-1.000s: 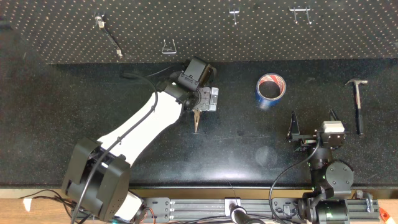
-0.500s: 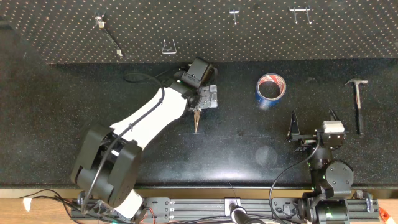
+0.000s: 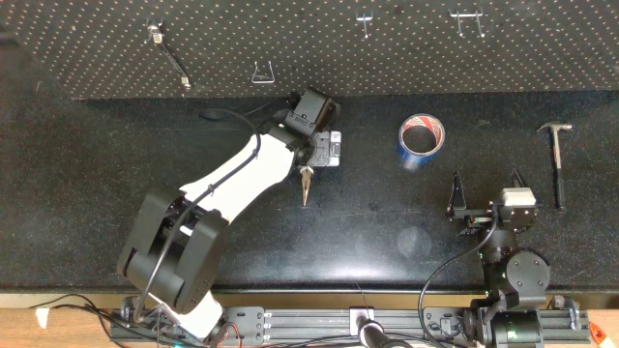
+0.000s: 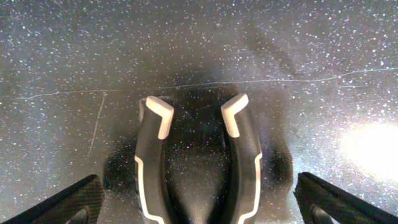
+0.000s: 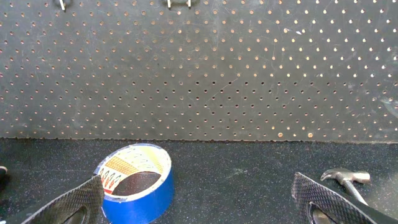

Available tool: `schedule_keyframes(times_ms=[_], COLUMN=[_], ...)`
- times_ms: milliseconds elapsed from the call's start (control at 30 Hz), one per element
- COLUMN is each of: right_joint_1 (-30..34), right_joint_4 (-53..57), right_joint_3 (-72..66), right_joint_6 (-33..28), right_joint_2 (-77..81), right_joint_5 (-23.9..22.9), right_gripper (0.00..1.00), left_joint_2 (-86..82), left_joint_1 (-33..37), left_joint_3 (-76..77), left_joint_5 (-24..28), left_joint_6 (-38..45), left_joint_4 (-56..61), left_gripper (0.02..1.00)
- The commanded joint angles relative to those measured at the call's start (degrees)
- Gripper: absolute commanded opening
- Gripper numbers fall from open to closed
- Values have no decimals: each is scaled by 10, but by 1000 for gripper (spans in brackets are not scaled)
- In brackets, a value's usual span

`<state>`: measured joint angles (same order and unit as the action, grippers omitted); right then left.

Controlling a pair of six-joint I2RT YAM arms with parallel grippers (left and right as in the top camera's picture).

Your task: Place Tools Onto Pegboard

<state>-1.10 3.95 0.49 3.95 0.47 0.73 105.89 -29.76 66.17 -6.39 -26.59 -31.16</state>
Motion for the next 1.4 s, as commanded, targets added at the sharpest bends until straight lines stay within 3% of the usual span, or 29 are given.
schedule_keyframes(times_ms=[33,233,333,433,767,833,867,900,1033,1267,1333,1400], right_joint_1=[2,2,2,2,2,2,2,2,2,2,2,2], right_joint_4=[2,2,2,2,2,2,2,2,2,2,2,2], right_joint_3=[-3,-3,-3,-3,-3,-3,-3,-3,-3,-3,-3,-3], right_joint_6=[-4,-4,-4,-4,-4,-4,-4,-4,-4,-4,-4,-4], right_joint_2=[-3,-3,-3,-3,-3,-3,-3,-3,-3,-3,-3,-3], right_joint_5=[-3,-3,-3,-3,-3,-3,-3,-3,-3,-3,-3,-3], right_gripper=[980,980,980,980,980,980,980,980,980,980,980,980], left_joint_2=[14,18,25,25,25,25,24,14,-113,-346,-380,-435], left_joint_1=[9,9,9,9,9,9,9,9,9,54,65,82], left_joint_3=[11,11,11,11,11,11,11,11,11,11,2,-54], left_joint_5=[-11,-11,-6,-7,-5,-5,-4,-5,-10,-89,-125,-127], left_joint_6=[16,16,16,16,16,16,16,16,16,21,20,21], left_joint_4=[-2,-3,-3,-2,10,10,11,10,-11,-37,-25,54], left_gripper=[967,947,812,489,393,261,73,27,25,29,27,29])
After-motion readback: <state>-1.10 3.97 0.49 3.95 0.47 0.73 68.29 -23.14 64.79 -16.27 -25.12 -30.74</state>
